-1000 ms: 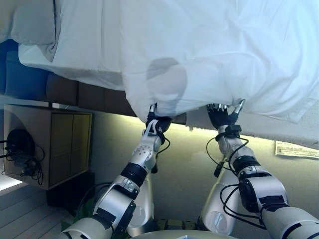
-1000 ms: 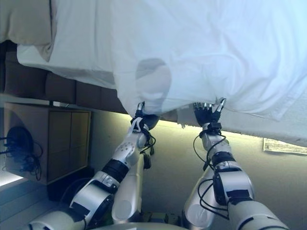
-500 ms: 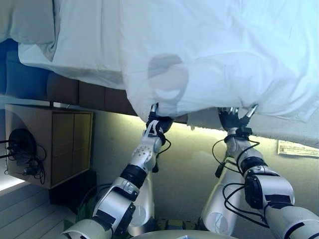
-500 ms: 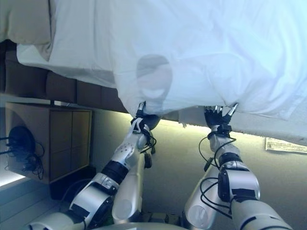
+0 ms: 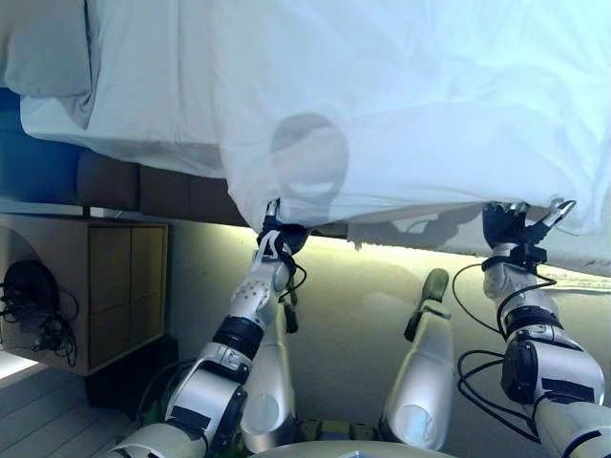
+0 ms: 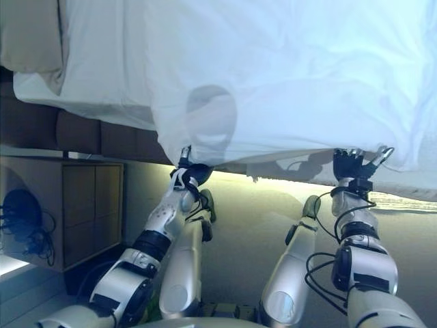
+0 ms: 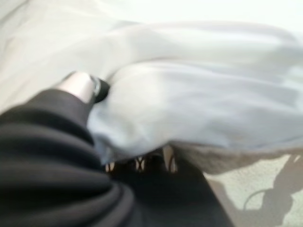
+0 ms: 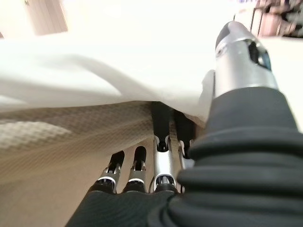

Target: Make the bed neatly

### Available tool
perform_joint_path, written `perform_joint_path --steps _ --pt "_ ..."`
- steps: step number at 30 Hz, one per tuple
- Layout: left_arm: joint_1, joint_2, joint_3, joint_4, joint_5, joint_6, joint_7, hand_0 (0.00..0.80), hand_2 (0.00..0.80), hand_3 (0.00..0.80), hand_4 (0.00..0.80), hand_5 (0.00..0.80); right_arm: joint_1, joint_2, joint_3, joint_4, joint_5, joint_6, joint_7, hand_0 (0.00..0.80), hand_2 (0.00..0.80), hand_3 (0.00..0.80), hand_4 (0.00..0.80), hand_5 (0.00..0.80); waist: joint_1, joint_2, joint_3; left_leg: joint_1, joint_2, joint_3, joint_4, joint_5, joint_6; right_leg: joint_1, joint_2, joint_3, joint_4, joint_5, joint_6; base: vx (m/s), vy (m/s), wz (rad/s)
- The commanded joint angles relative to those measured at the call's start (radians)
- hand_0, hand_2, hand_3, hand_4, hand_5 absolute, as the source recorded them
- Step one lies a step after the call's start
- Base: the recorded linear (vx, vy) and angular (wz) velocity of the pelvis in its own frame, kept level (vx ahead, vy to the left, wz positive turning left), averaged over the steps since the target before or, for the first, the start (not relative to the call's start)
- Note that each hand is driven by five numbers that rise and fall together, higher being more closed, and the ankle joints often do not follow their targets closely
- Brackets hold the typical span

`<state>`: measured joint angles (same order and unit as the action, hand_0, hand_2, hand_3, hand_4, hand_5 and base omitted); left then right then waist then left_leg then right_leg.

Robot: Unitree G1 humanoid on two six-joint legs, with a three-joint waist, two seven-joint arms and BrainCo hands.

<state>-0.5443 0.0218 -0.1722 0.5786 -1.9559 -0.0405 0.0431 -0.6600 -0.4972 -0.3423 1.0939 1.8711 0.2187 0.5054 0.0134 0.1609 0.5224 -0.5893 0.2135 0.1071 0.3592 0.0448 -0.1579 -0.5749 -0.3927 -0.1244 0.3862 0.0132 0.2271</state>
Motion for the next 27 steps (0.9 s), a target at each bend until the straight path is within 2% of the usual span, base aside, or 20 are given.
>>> perform_joint_path --steps 1,6,9,11,14,16,18,19,20,23,27 --pt "-0.049 0.157 0.160 0.029 0.003 -0.029 -0.041 0.800 0.800 0.800 0.800 0.800 -0.009 -0.056 -0.095 -0.062 0.101 -0.101 -0.017 0.800 0.800 0.800 0.800 0.800 -0.002 -0.057 -0.002 -0.064 0.014 -0.053 -0.025 0.120 -0.039 0.049 -0.048 -0.007 -0.025 0.069 0.023 -0.039 -0.102 -0.04" --pt "-0.075 0.173 0.164 0.043 0.014 -0.027 -0.040 0.800 0.800 0.800 0.800 0.800 -0.021 -0.034 -0.078 -0.089 0.101 -0.123 -0.037 0.800 0.800 0.800 0.800 0.800 0.006 -0.071 -0.002 -0.077 0.019 -0.064 -0.019 0.121 -0.038 0.060 -0.043 -0.021 -0.040 0.075 0.021 -0.024 -0.069 0.04" --pt "-0.083 0.171 0.161 0.042 0.014 -0.038 -0.033 0.800 0.800 0.800 0.800 0.800 -0.013 -0.025 -0.056 -0.097 0.101 -0.137 -0.117 0.800 0.800 0.800 0.800 0.800 0.006 -0.073 -0.002 -0.081 0.017 -0.069 -0.014 0.121 -0.038 0.072 -0.039 -0.025 -0.051 0.077 0.019 -0.022 -0.028 0.05" --pt "-0.084 0.169 0.155 0.040 0.034 -0.047 -0.028 0.800 0.800 0.800 0.800 0.800 0.002 -0.015 -0.034 -0.091 0.101 -0.133 -0.130 0.800 0.800 0.800 0.800 0.800 0.009 -0.077 -0.002 -0.074 0.014 -0.074 -0.011 0.110 -0.037 0.087 -0.037 -0.026 -0.055 0.071 0.019 -0.010 -0.063 0.02" --pt "-0.079 0.176 0.144 0.021 0.171 -0.078 0.006 0.800 0.800 0.800 0.800 0.800 0.054 0.023 0.024 -0.113 0.101 -0.125 -0.116 0.800 0.800 0.800 0.800 0.800 0.015 -0.098 -0.003 -0.058 0.015 -0.092 0.013 0.094 -0.039 0.134 -0.032 -0.037 -0.073 0.076 0.013 -0.008 -0.089 0.10" --pt "-0.069 0.189 0.137 0.016 0.341 -0.112 0.049 0.800 0.800 0.800 0.800 0.800 0.079 0.046 0.070 -0.153 0.101 -0.132 -0.120 0.800 0.800 0.800 0.800 0.800 0.018 -0.108 -0.015 -0.044 0.017 -0.100 0.029 0.079 -0.040 0.164 -0.032 -0.042 -0.090 0.081 0.011 0.004 -0.027 0.06" --pt "-0.056 0.204 0.133 0.022 0.487 -0.124 0.083 0.800 0.800 0.800 0.800 0.800 0.096 0.076 0.107 -0.202 0.038 -0.162 -0.130 0.800 0.800 0.800 0.800 0.800 0.018 -0.112 -0.027 -0.031 0.017 -0.103 0.037 0.075 -0.036 0.183 -0.034 -0.041 -0.107 0.095 0.007 0.015 0.012 0.00" --pt "-0.047 0.211 0.129 0.031 0.557 -0.112 0.104 0.800 0.800 0.800 0.800 0.800 0.108 0.094 0.130 -0.234 -0.009 -0.173 -0.140 0.800 0.800 0.800 0.800 0.800 0.018 -0.114 -0.037 -0.020 0.018 -0.105 0.052 0.054 -0.037 0.196 -0.037 -0.037 -0.108 0.089 0.007 0.062 0.069 -0.04" --pt "-0.035 0.218 0.129 0.055 0.577 -0.089 0.112 0.800 0.800 0.800 0.800 0.800 0.122 0.114 0.160 -0.273 -0.073 -0.192 -0.169 0.800 0.800 0.800 0.800 0.800 0.016 -0.115 -0.048 -0.007 0.017 -0.104 0.066 0.041 -0.035 0.213 -0.043 -0.031 -0.113 0.091 0.006 0.105 0.105 -0.06" --pt "-0.019 0.237 0.137 0.139 0.617 -0.061 0.076 0.800 0.800 0.800 0.800 0.800 0.146 0.119 0.211 -0.289 -0.197 -0.161 -0.201 0.800 0.800 0.800 0.800 0.800 0.009 -0.116 -0.079 0.031 0.010 -0.090 0.084 0.015 -0.027 0.261 -0.063 -0.025 -0.141 0.098 0.007 0.093 0.162 -0.07" --pt "-0.007 0.242 0.149 0.234 0.623 -0.055 0.020 0.800 0.800 0.800 0.800 0.800 0.155 0.118 0.236 -0.248 -0.192 -0.152 -0.171 0.800 0.800 0.800 0.800 0.800 0.004 -0.113 -0.111 0.079 -0.012 -0.072 0.107 -0.029 -0.018 0.324 -0.095 -0.013 -0.183 0.121 0.008 0.098 0.195 -0.03"
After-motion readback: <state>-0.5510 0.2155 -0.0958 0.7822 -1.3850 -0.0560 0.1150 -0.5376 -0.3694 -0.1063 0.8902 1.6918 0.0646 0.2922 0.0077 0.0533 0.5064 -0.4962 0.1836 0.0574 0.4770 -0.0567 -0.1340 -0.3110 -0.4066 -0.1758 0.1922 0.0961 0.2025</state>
